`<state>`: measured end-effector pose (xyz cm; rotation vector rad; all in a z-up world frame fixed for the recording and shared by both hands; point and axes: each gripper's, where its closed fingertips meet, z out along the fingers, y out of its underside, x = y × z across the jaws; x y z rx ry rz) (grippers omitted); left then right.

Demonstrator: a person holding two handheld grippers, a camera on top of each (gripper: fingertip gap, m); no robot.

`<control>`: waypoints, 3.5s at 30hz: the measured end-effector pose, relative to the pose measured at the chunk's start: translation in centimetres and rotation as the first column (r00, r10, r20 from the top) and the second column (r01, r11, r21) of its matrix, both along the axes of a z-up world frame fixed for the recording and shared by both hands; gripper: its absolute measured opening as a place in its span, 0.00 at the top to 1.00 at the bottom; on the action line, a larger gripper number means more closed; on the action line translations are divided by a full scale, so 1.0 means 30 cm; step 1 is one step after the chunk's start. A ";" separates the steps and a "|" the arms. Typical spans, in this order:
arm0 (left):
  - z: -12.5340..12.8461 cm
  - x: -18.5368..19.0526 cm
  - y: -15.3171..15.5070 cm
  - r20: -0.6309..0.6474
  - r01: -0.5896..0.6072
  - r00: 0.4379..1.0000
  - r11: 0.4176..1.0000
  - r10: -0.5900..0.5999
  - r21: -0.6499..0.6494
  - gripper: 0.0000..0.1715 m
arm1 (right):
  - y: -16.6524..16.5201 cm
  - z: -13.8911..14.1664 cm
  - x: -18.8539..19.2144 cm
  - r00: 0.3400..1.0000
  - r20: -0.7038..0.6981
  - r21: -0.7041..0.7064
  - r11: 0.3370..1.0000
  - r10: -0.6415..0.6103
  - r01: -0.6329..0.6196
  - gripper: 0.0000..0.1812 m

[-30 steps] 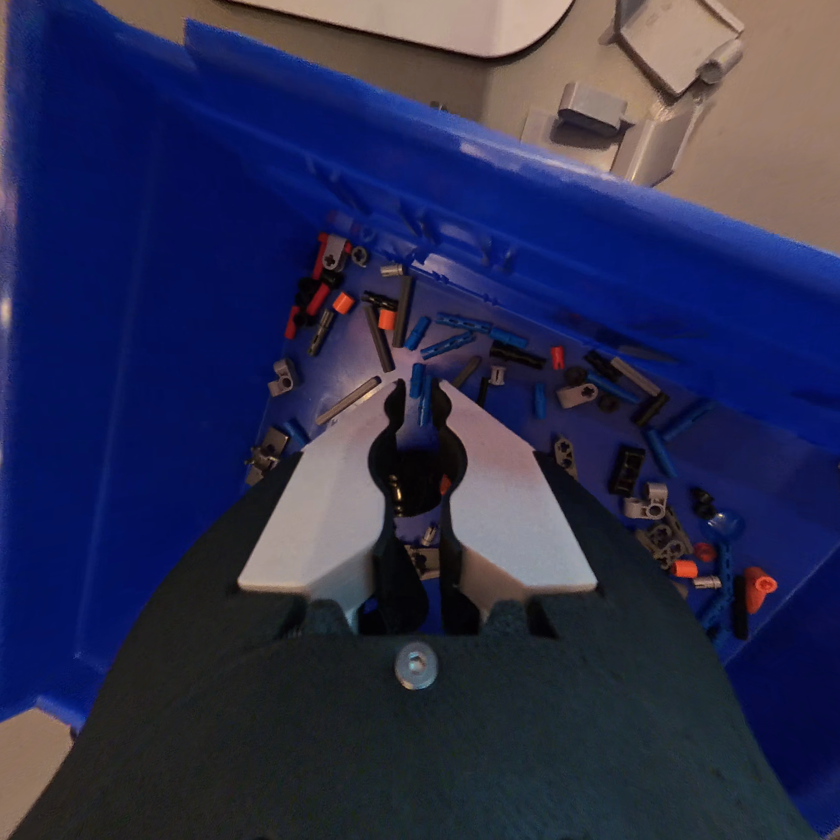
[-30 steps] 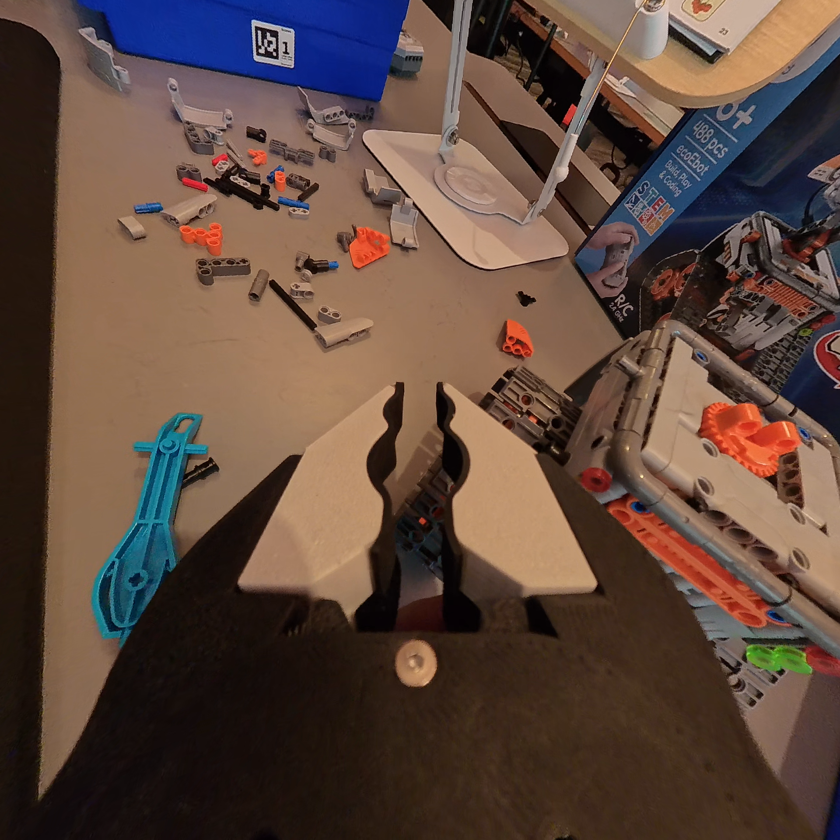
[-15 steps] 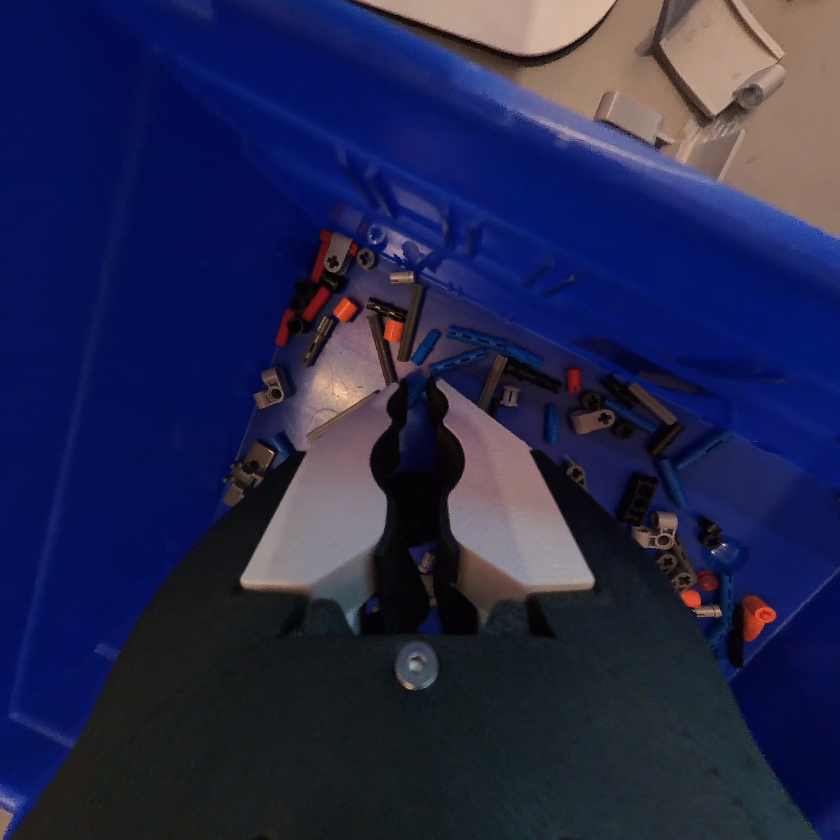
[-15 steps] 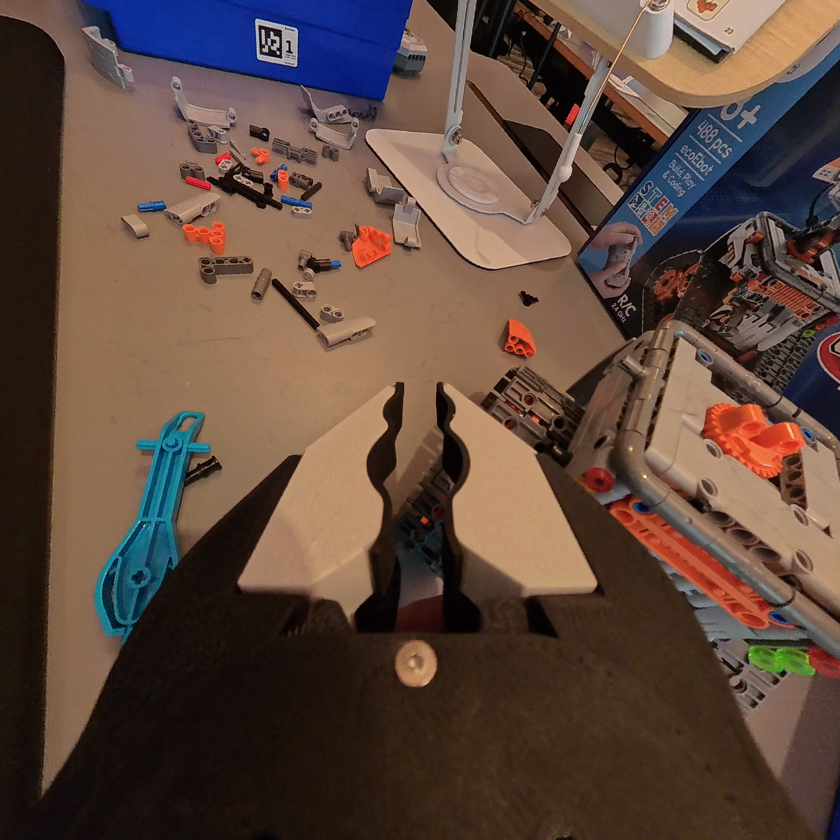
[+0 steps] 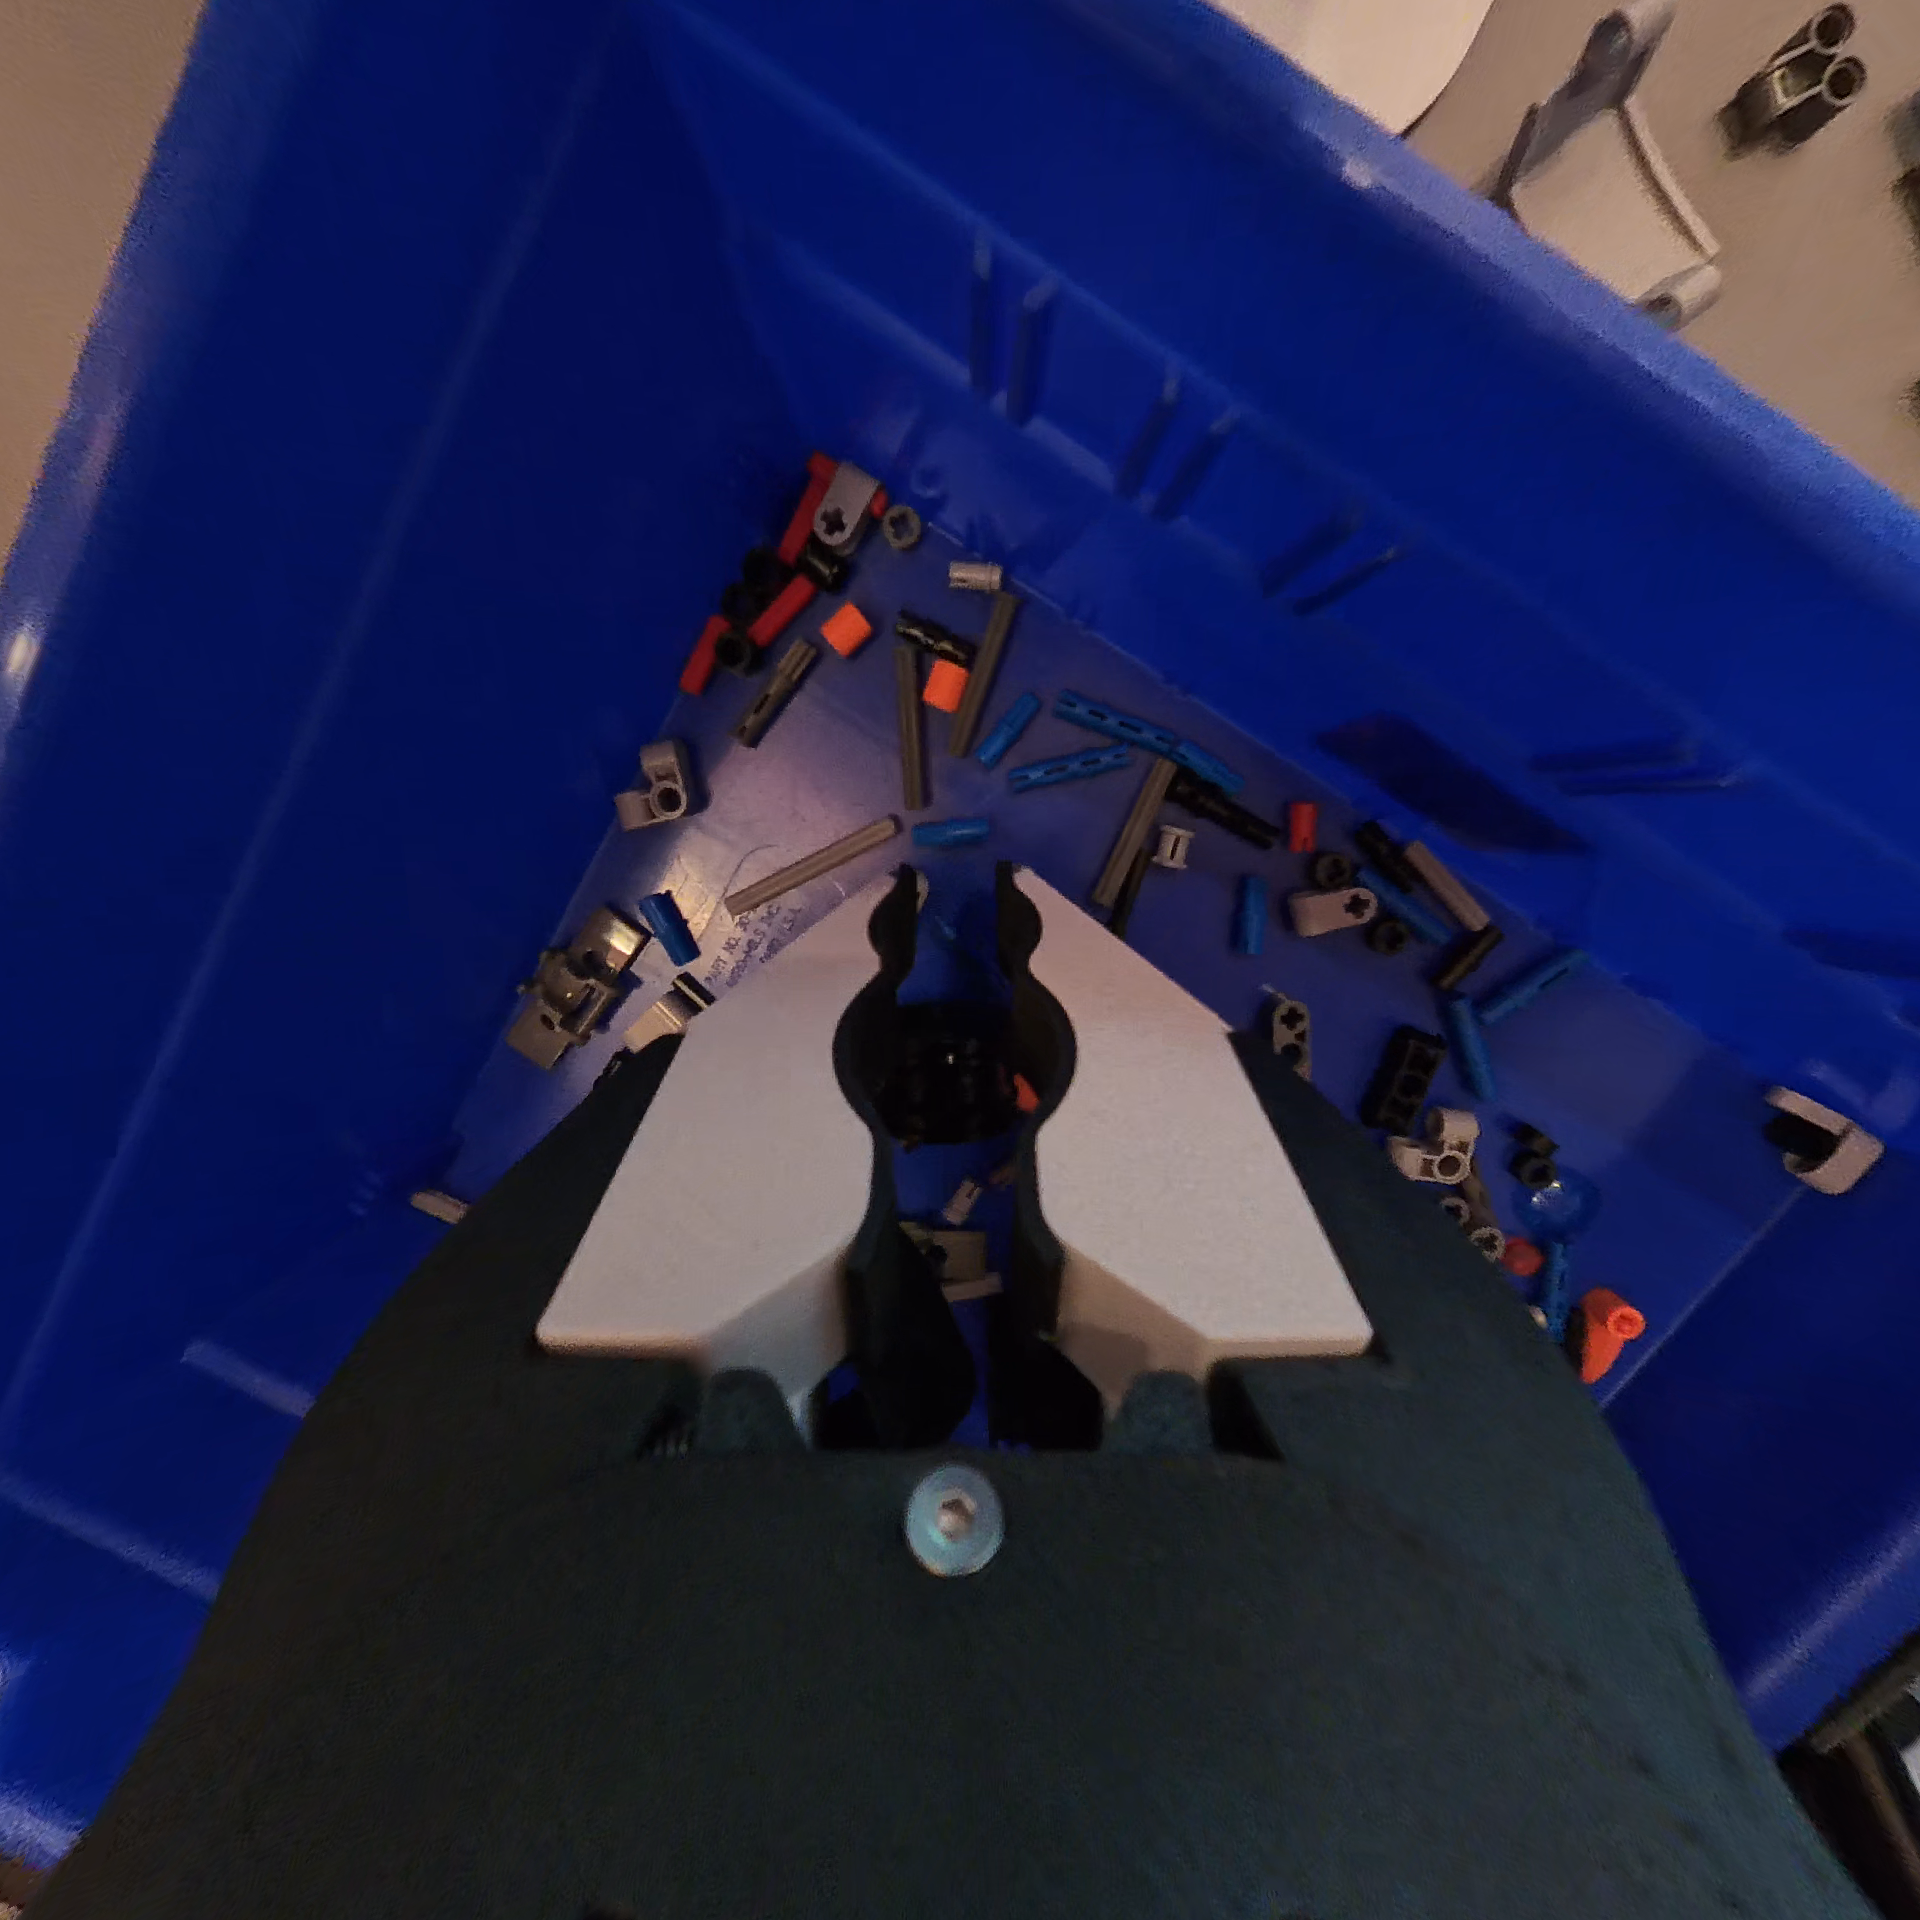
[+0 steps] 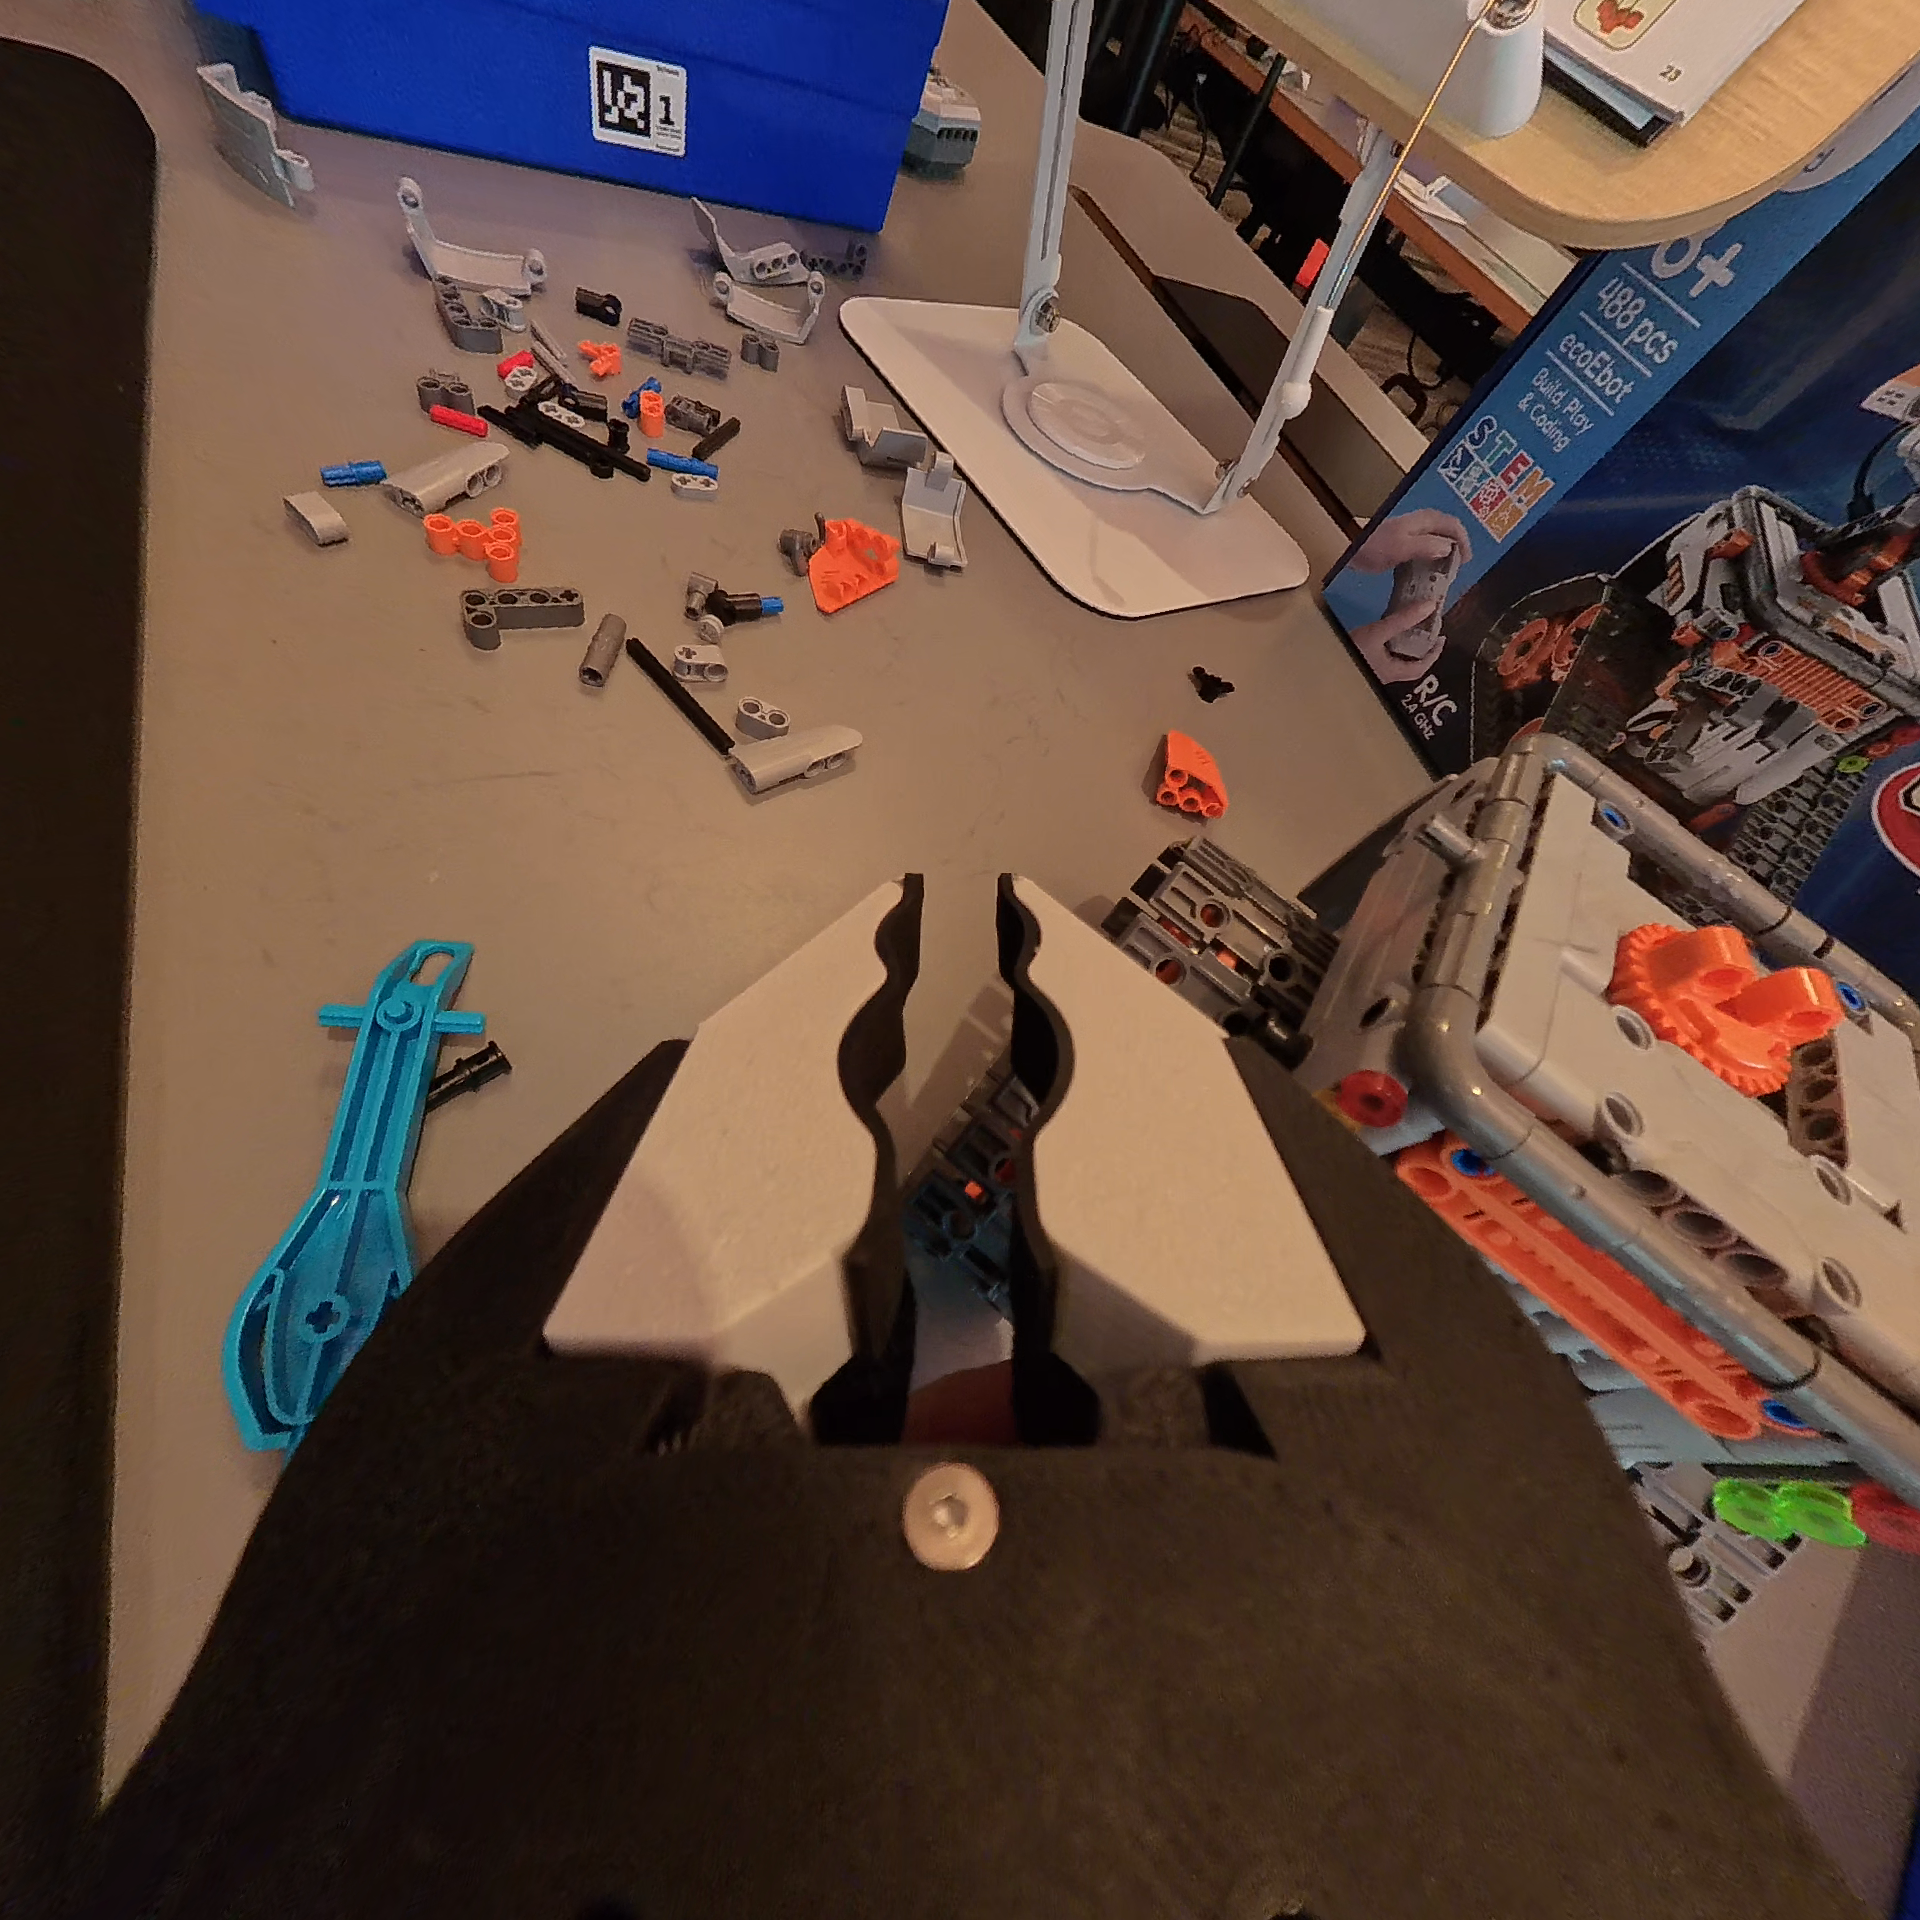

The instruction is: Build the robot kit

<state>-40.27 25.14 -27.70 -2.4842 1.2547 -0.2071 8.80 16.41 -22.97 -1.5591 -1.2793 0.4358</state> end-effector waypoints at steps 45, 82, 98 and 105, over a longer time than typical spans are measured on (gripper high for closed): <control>0.102 0.774 -0.368 -0.109 0.475 0.880 0.847 -0.463 0.237 0.92 | -0.040 0.059 -0.021 1.000 -0.009 0.068 0.997 0.028 -0.027 0.94; 0.468 0.352 -0.220 -0.041 0.100 0.995 0.872 -0.092 0.480 0.85 | -0.072 0.075 -0.028 0.999 0.017 0.111 0.993 0.043 -0.044 0.94; 0.405 0.095 -0.199 0.090 -0.132 0.991 0.879 0.102 0.458 0.86 | -0.064 0.065 -0.023 0.999 0.024 0.103 0.994 0.034 -0.036 0.94; 0.375 0.038 -0.182 0.091 -0.188 0.982 0.867 0.164 0.462 0.86 | -0.063 0.063 -0.022 0.999 0.028 0.104 0.994 0.031 -0.033 0.94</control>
